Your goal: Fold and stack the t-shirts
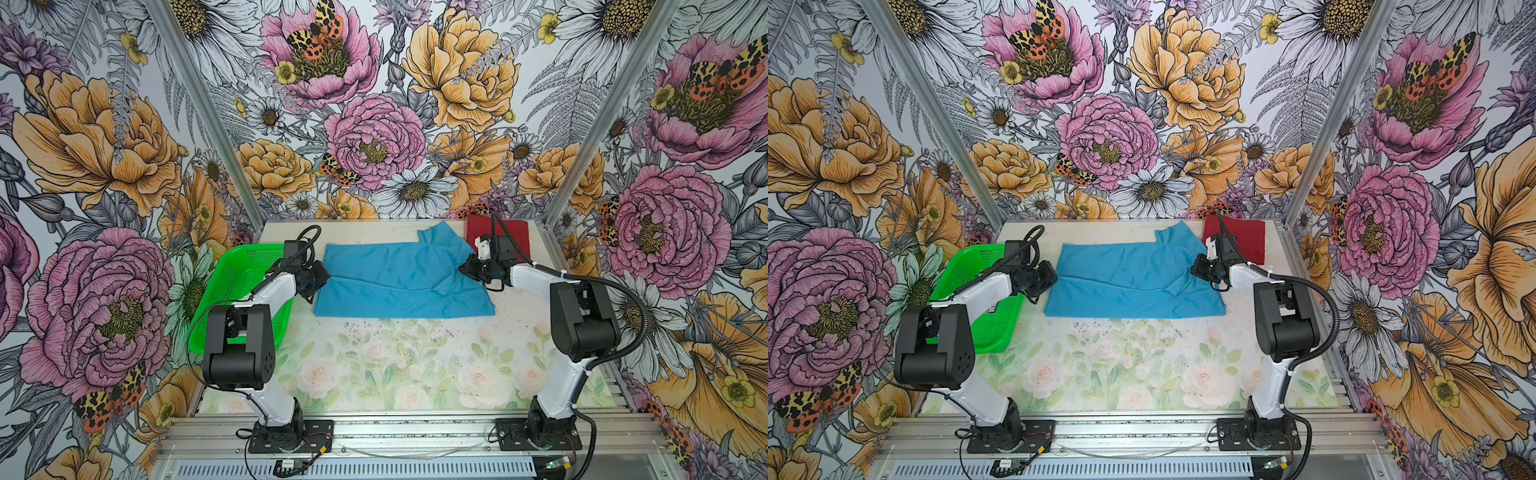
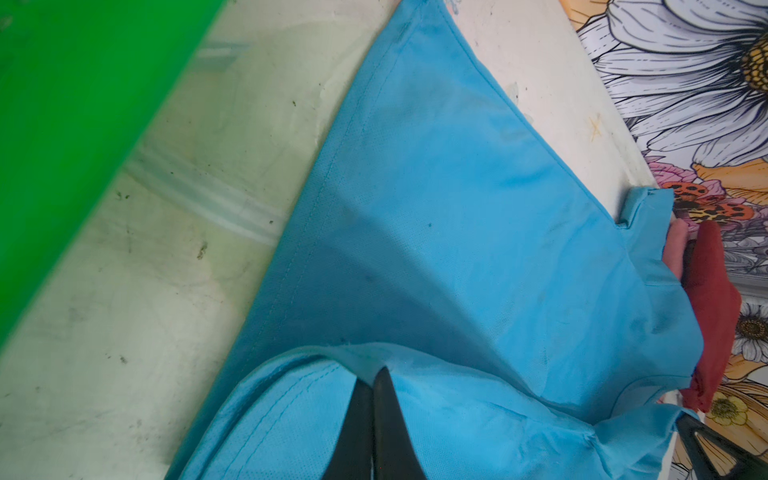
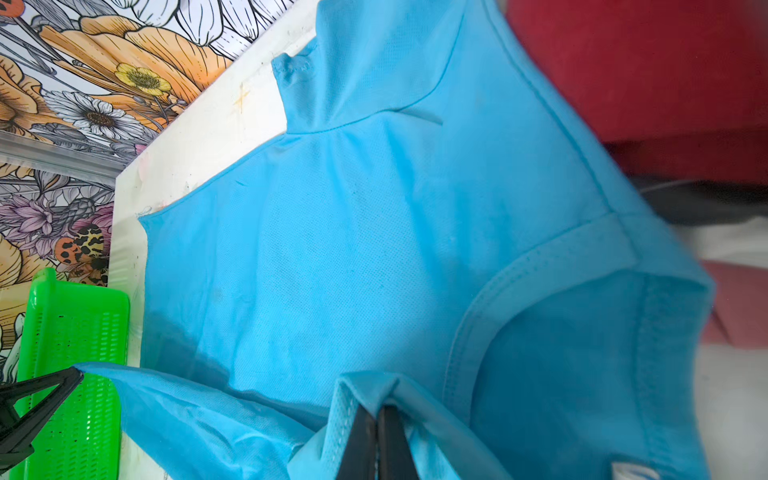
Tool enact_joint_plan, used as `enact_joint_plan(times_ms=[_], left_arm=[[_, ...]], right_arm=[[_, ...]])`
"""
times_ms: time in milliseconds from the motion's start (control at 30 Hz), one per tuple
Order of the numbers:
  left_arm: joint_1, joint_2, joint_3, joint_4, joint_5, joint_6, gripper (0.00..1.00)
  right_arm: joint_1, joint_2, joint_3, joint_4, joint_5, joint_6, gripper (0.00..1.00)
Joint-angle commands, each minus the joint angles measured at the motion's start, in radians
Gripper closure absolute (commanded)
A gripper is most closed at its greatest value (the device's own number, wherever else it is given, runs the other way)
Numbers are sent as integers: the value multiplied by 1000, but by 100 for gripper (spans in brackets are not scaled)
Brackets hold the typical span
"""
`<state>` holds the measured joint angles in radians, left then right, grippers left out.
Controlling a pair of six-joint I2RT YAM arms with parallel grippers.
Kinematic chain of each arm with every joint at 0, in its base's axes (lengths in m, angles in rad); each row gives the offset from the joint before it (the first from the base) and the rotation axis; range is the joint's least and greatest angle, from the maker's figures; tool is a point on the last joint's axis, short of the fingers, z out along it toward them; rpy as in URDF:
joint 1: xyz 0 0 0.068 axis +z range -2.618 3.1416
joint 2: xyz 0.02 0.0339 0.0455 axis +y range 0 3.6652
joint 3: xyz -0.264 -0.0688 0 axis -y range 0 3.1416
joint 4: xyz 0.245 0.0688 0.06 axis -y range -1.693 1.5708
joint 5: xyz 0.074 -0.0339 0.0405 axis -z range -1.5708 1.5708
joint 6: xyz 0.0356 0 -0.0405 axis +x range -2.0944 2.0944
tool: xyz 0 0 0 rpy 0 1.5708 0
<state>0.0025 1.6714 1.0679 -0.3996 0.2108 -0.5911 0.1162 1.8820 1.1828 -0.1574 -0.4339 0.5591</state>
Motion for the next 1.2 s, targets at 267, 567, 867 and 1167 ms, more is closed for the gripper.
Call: enact_joint_plan(times_ms=[267, 567, 867, 1167], left_arm=[[4, 53, 46, -21, -31, 26, 100], [8, 70, 55, -32, -37, 24, 100], [20, 2, -9, -67, -42, 26, 100], [25, 37, 17, -66, -38, 27, 100]], right_arm=[[-12, 34, 30, 68, -9, 11, 100], [-13, 60, 59, 70, -28, 13, 100], [-14, 79, 78, 77, -37, 9, 100], [-15, 85, 81, 93, -43, 16, 100]])
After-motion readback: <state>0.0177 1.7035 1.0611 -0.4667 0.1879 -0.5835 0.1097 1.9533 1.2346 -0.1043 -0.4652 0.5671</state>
